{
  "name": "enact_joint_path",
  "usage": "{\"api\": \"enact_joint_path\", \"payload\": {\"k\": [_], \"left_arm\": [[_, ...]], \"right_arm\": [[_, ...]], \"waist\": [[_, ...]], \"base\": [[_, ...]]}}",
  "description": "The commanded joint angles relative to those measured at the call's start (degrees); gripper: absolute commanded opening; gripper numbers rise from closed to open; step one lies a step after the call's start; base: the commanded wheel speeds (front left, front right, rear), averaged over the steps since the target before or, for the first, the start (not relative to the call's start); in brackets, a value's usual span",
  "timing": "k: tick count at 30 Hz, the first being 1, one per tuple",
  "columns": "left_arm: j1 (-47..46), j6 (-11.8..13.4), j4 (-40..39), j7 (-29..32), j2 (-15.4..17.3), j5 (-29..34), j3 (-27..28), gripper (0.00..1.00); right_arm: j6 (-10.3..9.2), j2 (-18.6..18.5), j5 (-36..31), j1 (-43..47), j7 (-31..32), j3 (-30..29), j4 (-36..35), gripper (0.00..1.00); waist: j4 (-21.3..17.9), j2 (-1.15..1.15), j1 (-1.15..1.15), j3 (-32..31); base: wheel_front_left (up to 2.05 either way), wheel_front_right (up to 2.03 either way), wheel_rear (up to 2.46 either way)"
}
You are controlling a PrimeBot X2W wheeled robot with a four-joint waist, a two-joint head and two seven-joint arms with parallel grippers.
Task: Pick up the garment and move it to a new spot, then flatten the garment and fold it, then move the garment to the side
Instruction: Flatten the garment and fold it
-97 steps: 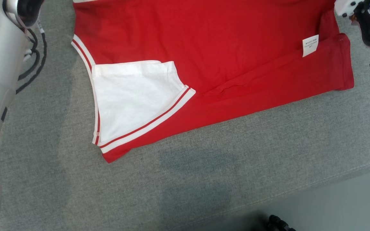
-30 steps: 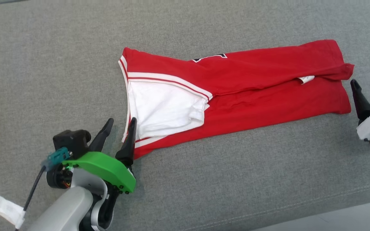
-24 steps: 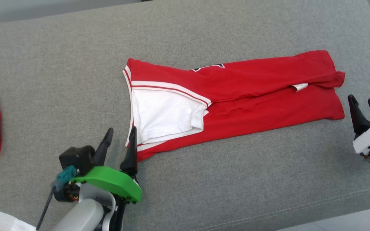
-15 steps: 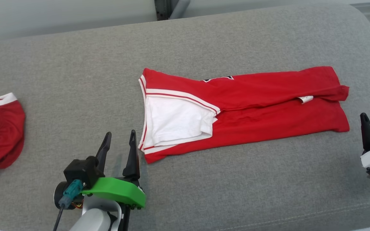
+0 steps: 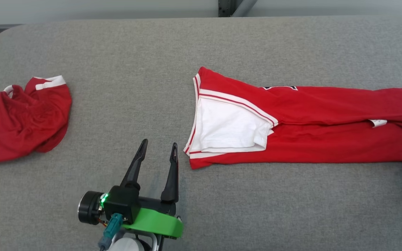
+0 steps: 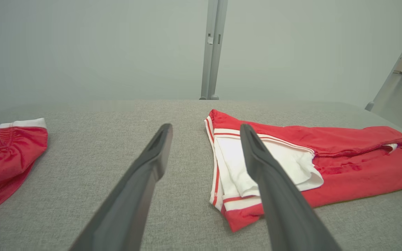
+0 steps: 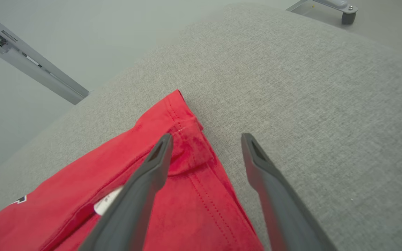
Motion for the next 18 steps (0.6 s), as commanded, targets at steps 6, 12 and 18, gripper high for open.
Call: {"api": "enact_joint_path", "payload": {"k": [6,12,18], "left_arm": [[1.3,-2.0,0.5,-0.2,-2.0,2.7,1.5,1.0],[1.9,-2.7,1.3,-0.2,-3.5,4.7,3.2,1.0],[2.6,-3.7,2.6,-0.2,-4.4,6.3,4.4,1.0]], "right_arm": [[-0.02,1.1,-2.3,-4.4,1.5,0.5,8.8,1.0],[-0.02,3.1,-3.3,-6.5,2.5,1.2,14.4,0.46],[-0.07,2.4,-2.9,-6.6,2.5,1.3,15.8,0.0]], "waist": [[3.0,0.0,0.0,2.4],[3.1,0.0,0.0,2.4],[2.9,0.0,0.0,1.8]], "base": [[0.0,0.0,0.0],[0.0,0.0,0.0],[0.0,0.0,0.0]]}}
